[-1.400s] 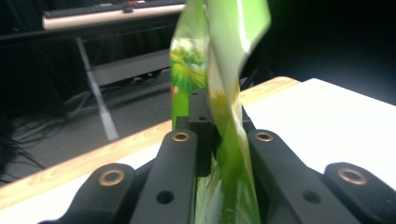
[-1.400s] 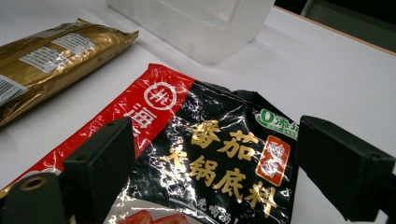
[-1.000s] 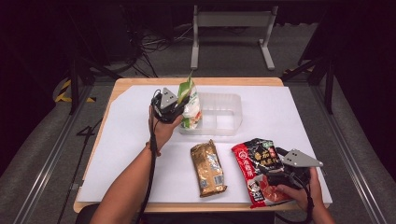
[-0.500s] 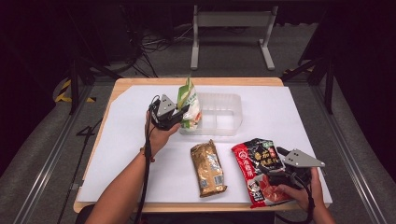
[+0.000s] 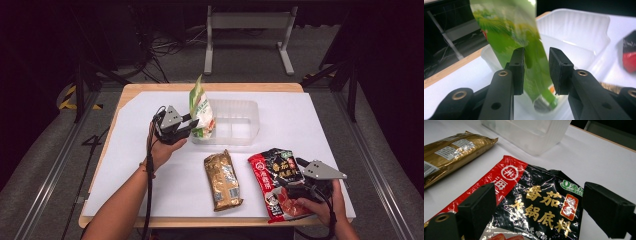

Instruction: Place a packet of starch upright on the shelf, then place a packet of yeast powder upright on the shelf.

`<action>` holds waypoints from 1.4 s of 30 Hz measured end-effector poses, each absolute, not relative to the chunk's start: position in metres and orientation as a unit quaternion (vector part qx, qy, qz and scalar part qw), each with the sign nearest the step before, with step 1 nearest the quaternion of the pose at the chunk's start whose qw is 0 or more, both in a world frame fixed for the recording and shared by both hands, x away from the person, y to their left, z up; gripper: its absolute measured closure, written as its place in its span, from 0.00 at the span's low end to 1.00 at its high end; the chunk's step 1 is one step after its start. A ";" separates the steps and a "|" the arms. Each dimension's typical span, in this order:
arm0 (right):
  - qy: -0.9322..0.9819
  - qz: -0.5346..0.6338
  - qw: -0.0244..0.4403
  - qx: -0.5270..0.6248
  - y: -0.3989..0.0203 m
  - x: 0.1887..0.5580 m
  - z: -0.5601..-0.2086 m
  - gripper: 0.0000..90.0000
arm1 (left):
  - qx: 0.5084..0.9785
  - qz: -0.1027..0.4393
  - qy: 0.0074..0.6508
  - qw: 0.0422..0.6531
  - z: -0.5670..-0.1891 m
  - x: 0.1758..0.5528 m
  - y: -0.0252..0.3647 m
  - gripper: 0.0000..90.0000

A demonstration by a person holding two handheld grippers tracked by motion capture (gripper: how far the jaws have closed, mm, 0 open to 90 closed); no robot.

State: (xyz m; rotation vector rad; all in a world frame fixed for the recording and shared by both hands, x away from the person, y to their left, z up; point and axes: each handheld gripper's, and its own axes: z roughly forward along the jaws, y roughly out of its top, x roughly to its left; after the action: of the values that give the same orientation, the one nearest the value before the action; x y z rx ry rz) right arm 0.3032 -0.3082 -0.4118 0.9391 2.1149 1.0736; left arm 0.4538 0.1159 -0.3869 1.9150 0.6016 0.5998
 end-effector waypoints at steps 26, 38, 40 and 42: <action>0.796 0.395 0.293 0.354 -0.305 0.309 -0.413 0.15 | 0.848 0.201 0.198 0.449 -0.404 0.382 0.144 0.47; 0.798 0.391 0.297 0.350 -0.306 0.308 -0.413 0.15 | 0.867 0.108 0.187 0.449 -0.421 0.381 0.137 0.27; 0.798 0.391 0.298 0.350 -0.306 0.308 -0.413 0.15 | 0.868 0.091 0.190 0.450 -0.423 0.382 0.134 0.25; 0.798 0.390 0.298 0.350 -0.306 0.307 -0.413 0.15 | 0.868 0.073 0.188 0.453 -0.425 0.384 0.131 0.23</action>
State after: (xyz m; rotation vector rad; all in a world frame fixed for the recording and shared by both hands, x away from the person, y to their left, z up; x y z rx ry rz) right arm 0.3069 -0.3063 -0.4130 0.9298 2.1201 1.0365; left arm 0.3837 0.1311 -0.4250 2.1442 0.4640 0.1794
